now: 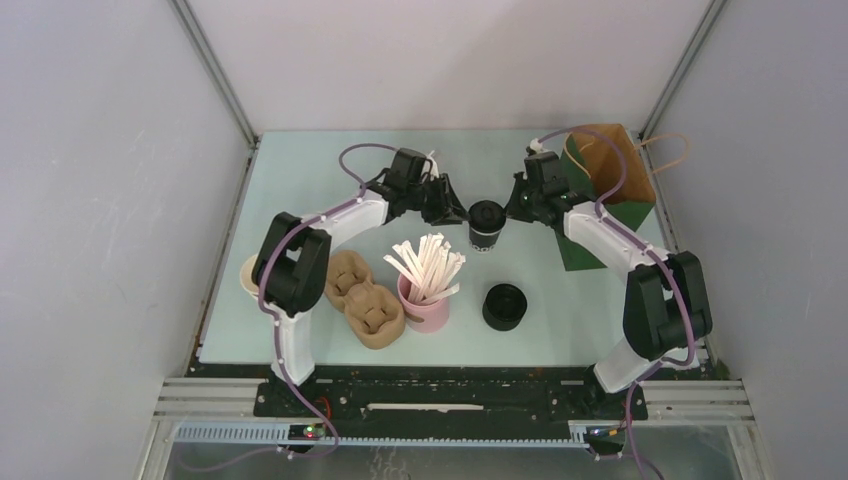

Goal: Pack the takeout coffee

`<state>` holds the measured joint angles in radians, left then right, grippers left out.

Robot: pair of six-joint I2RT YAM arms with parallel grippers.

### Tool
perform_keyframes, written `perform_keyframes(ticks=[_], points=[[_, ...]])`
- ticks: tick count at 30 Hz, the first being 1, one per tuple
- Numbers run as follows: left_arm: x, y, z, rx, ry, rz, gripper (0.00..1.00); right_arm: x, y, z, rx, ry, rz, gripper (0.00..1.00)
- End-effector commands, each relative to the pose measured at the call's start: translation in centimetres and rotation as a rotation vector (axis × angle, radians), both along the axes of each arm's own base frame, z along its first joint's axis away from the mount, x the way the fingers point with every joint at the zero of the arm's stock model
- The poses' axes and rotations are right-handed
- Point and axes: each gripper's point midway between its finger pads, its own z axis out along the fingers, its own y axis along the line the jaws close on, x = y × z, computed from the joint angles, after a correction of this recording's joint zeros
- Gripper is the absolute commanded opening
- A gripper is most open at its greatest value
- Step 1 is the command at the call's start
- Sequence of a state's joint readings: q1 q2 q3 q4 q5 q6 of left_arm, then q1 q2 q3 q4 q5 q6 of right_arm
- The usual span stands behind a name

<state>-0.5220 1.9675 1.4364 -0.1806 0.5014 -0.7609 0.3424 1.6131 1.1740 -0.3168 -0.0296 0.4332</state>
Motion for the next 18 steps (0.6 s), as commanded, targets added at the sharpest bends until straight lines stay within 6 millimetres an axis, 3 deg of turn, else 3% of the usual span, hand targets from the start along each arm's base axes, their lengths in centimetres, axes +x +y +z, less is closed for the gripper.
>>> perform_keyframes(ticks=[1, 4, 10, 18], points=[[0.2, -1.3, 0.0, 0.016, -0.02, -0.005, 0.36, -2.0, -1.9, -4.5, -0.171, 0.134, -0.037, 0.09], [0.1, -1.4, 0.5, 0.009, -0.028, -0.005, 0.36, -2.5, -1.1, -4.9, -0.151, 0.153, -0.007, 0.08], [-0.3, -1.0, 1.2, 0.011, -0.042, 0.003, 0.36, -3.7, 2.3, -3.1, 0.016, 0.141, 0.087, 0.07], [-1.3, -0.5, 1.6, -0.001, -0.05, 0.001, 0.36, -5.0, 2.6, -1.3, 0.091, 0.087, 0.068, 0.11]])
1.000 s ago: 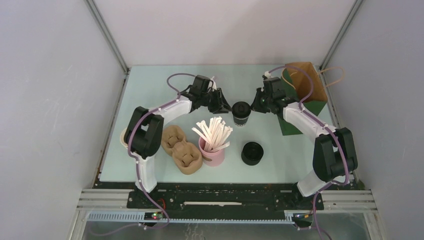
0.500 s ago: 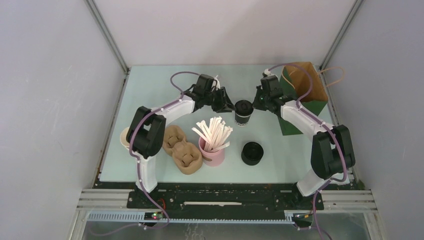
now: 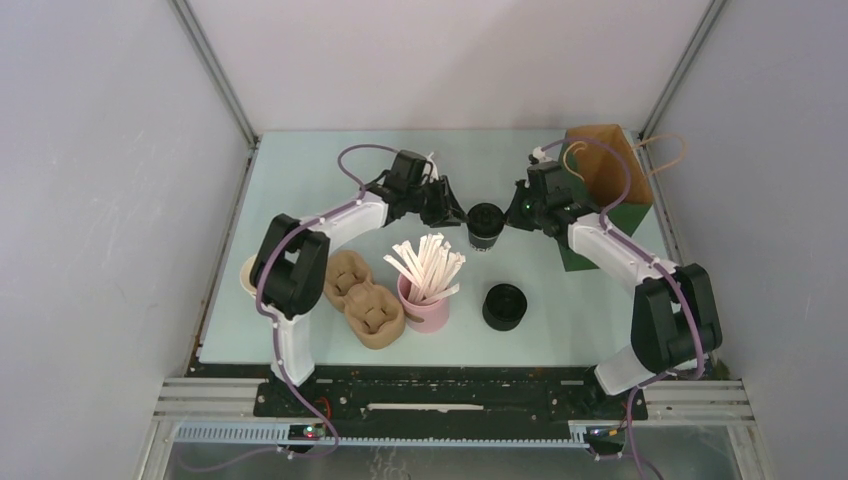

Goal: Pack the takeout coffee

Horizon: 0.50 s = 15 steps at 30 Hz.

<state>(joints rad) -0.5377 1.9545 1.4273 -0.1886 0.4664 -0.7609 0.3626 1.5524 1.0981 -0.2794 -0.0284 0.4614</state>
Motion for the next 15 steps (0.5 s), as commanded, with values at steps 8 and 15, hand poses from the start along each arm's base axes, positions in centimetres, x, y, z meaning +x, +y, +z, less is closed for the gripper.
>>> perform_keyframes(ticks=[8, 15], points=[[-1.1, -0.1, 1.7, -0.016, -0.047, -0.008, 0.36, -3.2, 1.7, -0.4, 0.04, 0.026, 0.084, 0.17], [-0.7, -0.2, 2.3, -0.019, -0.063, -0.005, 0.37, -2.9, 0.7, 0.7, 0.043, 0.009, 0.064, 0.24]])
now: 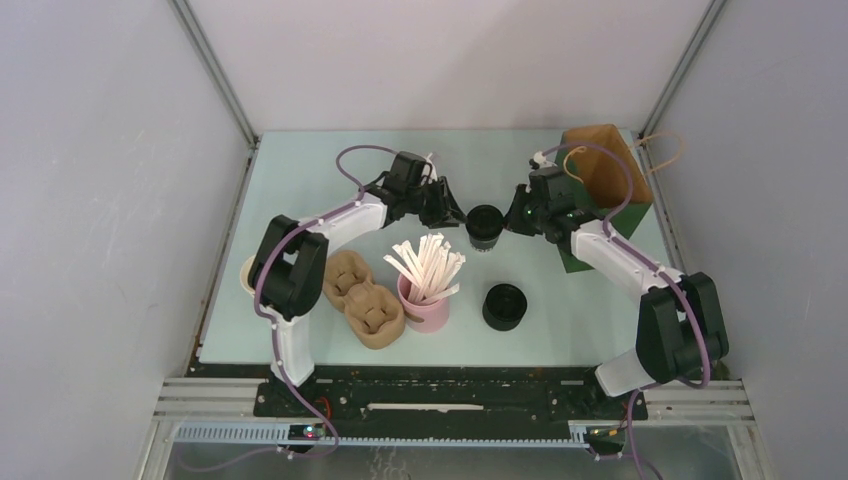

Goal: Pack the takeout coffee

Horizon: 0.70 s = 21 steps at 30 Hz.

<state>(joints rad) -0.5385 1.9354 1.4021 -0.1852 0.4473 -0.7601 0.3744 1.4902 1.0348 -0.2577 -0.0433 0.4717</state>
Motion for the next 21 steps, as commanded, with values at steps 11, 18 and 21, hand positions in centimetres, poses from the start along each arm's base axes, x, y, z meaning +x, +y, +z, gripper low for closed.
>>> perform_keyframes(ticks=[11, 18, 21], points=[[0.1, -0.8, 3.1, -0.024, -0.07, -0.026, 0.39, -0.5, -1.1, 2.2, -0.036, -0.007, 0.028, 0.31], [0.4, -0.4, 3.1, -0.019, -0.072, -0.012, 0.39, 0.5, -1.5, 2.3, -0.055, -0.002, 0.037, 0.33], [0.6, -0.3, 3.6, -0.025, -0.08, -0.009, 0.4, 0.8, -1.6, 2.4, -0.053, 0.001, 0.035, 0.33]])
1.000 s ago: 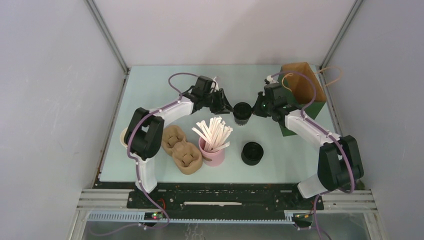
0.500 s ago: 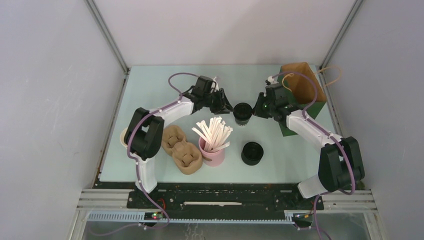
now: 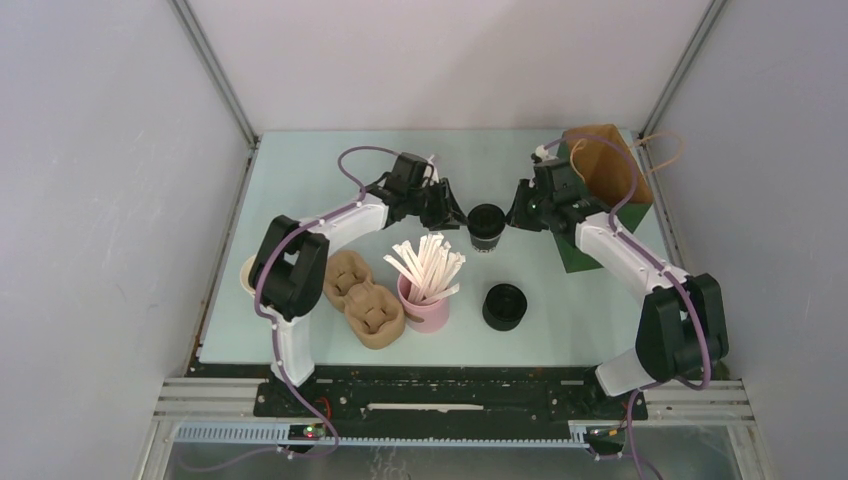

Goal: Pack the takeout coffee

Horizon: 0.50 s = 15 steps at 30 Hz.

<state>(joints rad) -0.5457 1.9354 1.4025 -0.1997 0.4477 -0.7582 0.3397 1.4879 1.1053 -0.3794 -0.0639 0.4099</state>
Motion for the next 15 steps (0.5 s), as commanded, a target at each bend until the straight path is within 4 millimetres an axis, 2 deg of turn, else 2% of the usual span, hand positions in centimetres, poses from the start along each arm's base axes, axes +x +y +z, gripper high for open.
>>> perform_keyframes(ticks=[1, 7, 11, 15], points=[[1.1, -0.2, 3.8, -0.035, -0.092, -0.002, 0.4, 1.0, -0.2, 1.4, -0.007, -0.028, 0.011, 0.33], [1.1, -0.3, 3.9, -0.038, -0.089, -0.008, 0.41, 1.0, -0.6, 1.2, -0.011, -0.021, 0.012, 0.34], [1.1, -0.1, 4.0, -0.031, -0.096, -0.005, 0.41, 0.9, -0.6, 1.9, -0.018, -0.038, 0.035, 0.34], [1.1, 0.2, 4.3, -0.022, -0.106, -0.001, 0.41, 0.7, 0.0, 2.9, -0.074, -0.096, 0.133, 0.45]])
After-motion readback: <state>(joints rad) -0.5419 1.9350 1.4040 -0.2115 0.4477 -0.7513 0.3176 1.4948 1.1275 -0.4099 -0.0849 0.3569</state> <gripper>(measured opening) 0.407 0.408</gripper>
